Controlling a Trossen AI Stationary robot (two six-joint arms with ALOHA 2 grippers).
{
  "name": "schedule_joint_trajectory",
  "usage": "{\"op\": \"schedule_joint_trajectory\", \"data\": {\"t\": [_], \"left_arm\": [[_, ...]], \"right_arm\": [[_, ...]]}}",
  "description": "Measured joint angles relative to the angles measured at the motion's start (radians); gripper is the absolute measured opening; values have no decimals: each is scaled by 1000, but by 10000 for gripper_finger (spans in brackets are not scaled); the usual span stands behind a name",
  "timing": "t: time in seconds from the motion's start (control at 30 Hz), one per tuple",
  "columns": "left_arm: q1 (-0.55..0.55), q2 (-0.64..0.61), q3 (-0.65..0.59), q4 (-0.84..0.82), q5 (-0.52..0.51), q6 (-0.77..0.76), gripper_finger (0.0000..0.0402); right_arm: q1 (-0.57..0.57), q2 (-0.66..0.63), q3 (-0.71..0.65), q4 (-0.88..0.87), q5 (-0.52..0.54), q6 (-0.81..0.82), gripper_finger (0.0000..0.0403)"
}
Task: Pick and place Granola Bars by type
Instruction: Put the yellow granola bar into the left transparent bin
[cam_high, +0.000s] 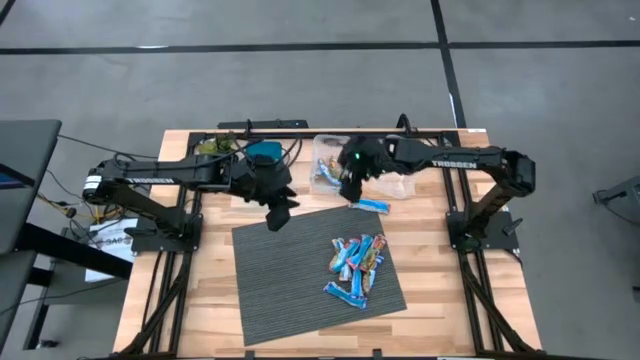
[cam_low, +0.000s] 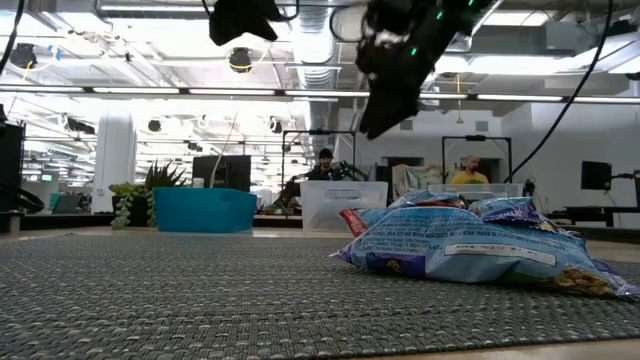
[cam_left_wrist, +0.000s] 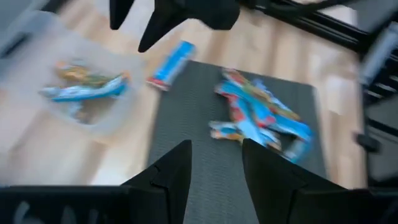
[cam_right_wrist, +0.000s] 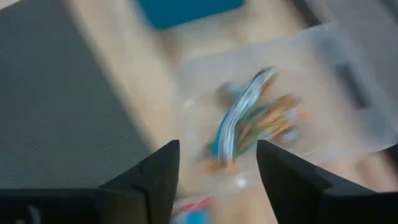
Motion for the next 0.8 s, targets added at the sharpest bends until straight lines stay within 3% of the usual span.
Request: {"op": "schedule_joint_trajectory", "data": {"t": [0.2, 0.37, 0.8], "left_arm": [[-13, 0, 0, -72, 90, 36, 135], [-68, -1, -45, -83, 97, 97, 135], [-263, -3, -197, 62, 98, 163, 135]], "right_arm": [[176, -23, 0, -103, 24, 210, 216], [310, 59, 30, -126, 77, 355, 200], [348, 422, 408, -494, 87, 579, 169]]}}
